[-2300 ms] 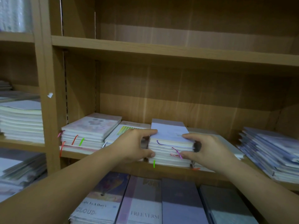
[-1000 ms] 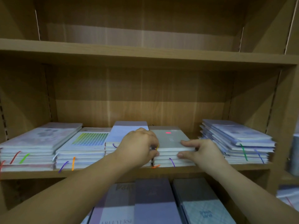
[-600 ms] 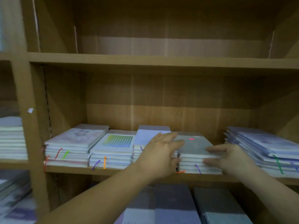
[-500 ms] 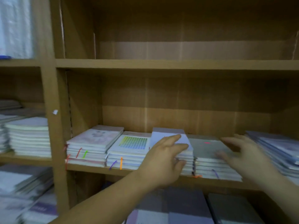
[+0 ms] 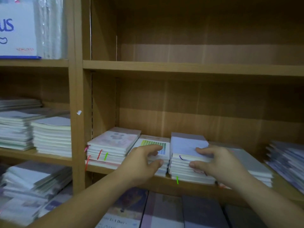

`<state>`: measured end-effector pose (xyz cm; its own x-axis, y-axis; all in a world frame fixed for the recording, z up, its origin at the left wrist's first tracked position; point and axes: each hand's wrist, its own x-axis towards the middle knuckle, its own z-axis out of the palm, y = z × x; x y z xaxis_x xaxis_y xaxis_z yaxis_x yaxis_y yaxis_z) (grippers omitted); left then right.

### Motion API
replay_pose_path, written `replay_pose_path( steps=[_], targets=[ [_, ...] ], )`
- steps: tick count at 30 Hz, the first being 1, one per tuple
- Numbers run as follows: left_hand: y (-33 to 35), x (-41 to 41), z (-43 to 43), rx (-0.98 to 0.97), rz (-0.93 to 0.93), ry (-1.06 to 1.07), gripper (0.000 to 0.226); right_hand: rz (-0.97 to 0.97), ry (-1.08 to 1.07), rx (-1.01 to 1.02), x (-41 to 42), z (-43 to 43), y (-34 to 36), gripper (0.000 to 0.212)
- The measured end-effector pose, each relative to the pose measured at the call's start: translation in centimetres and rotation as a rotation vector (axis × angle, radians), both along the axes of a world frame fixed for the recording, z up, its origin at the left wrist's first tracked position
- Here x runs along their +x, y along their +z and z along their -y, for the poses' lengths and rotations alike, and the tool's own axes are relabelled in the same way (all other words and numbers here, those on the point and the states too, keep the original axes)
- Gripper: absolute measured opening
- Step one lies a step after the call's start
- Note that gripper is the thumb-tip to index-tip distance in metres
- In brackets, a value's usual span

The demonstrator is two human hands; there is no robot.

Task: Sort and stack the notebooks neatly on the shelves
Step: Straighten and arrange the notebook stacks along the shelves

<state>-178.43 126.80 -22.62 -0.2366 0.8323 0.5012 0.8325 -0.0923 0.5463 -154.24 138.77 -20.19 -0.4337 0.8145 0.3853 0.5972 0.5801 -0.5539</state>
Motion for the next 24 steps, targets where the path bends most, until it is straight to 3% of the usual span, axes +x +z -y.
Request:
replay_pose_path(
  steps=[8,14,19,24],
  targets=[
    [-0.9,2.2,-1.8,0.031,0.010,-0.071,0.048,0.030,-0.046,0.023,-0.3,-0.3,-0.2,0.076],
    [0.7,4.0,-1.7,0.123,-0.232,-0.021,0.051,0.051,0.055,-0.005,1.1,-0.2,1.3,0.073],
    [2.7,9.8,-2.6,0.286,-0.259,-0.149,0.051,0.061,0.009,0.151,4.8,-0.2,3.6,0.056],
    [3.4,20.7,-6.2,0.238,-0.116,-0.382,0.036,0.059,-0.167,0.378,15.8,-0.9,4.6,0.038]
  ],
)
